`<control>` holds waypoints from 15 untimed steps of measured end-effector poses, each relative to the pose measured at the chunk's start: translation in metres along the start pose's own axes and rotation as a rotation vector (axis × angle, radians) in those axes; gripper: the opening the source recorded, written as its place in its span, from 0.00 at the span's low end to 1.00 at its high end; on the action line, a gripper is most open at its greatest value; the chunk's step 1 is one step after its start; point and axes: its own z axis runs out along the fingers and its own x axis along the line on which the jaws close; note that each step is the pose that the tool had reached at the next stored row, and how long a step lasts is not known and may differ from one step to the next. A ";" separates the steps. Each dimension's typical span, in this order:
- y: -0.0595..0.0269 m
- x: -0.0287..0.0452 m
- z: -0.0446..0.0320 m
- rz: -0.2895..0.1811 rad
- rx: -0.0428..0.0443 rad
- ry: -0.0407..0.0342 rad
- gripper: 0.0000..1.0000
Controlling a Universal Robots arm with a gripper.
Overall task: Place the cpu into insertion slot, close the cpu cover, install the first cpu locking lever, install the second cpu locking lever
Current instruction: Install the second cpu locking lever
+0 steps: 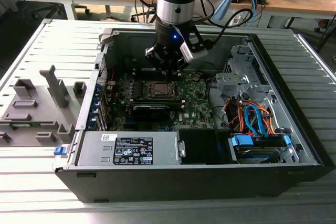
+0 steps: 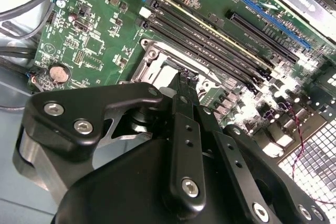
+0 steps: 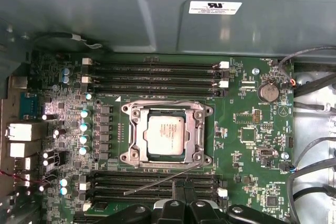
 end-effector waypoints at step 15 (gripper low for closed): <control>-0.0061 0.0002 0.0001 0.000 0.0001 0.0001 0.11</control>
